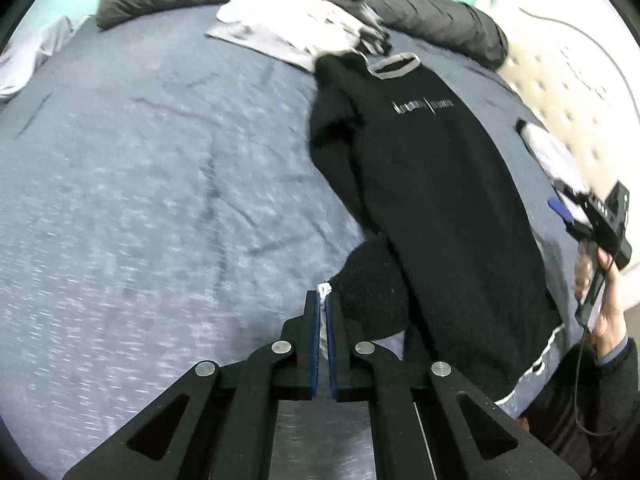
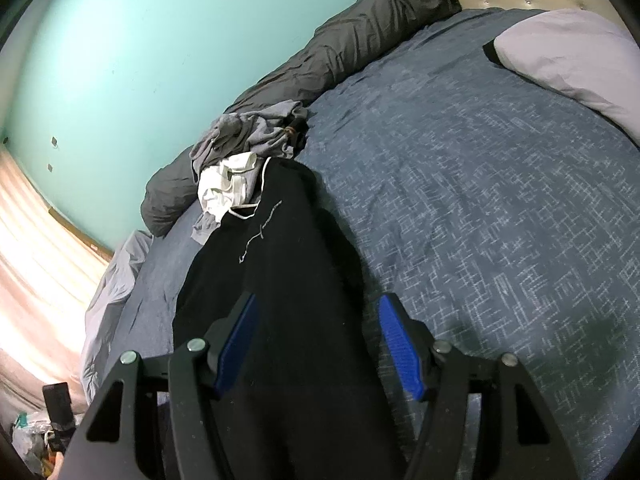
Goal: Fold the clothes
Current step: 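Pull the sleeve outward from the body with the left tool and release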
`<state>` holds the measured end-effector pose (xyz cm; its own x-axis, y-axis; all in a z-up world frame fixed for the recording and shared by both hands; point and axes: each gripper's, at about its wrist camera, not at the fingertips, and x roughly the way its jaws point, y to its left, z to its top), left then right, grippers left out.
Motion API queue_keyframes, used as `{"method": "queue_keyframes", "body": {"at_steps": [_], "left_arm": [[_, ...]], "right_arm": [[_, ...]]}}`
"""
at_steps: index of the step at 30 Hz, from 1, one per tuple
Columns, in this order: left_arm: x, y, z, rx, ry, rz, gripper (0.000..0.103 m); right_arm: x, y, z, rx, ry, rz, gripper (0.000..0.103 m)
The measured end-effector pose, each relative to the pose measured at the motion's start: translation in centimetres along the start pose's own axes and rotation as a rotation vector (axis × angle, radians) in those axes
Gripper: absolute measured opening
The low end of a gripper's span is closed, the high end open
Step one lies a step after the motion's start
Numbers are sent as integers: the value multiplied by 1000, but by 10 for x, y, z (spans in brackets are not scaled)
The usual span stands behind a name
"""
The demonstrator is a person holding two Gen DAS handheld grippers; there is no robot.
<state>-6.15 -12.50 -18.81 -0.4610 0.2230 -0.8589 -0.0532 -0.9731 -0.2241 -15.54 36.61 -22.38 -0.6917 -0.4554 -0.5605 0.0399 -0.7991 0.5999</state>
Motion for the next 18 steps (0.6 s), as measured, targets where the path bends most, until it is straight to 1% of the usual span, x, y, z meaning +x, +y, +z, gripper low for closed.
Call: {"method": "queue_keyframes", "body": {"at_steps": [3,8,15,18], "left_arm": [[-20,19,12,-25,-42,33,3],[-54,49,30,-36,-99,108,3],[-96,96,55,-54,-158,221,3],[-109,115,63,-67,-181,253,3]], "right_arm": [[1,0,0,-7,0,-4,64],[7,2,-4,-16,18,-10,64],[2,9,-3,-17,11,2,64],[-1,13,-1,-22,11,0,64]]}}
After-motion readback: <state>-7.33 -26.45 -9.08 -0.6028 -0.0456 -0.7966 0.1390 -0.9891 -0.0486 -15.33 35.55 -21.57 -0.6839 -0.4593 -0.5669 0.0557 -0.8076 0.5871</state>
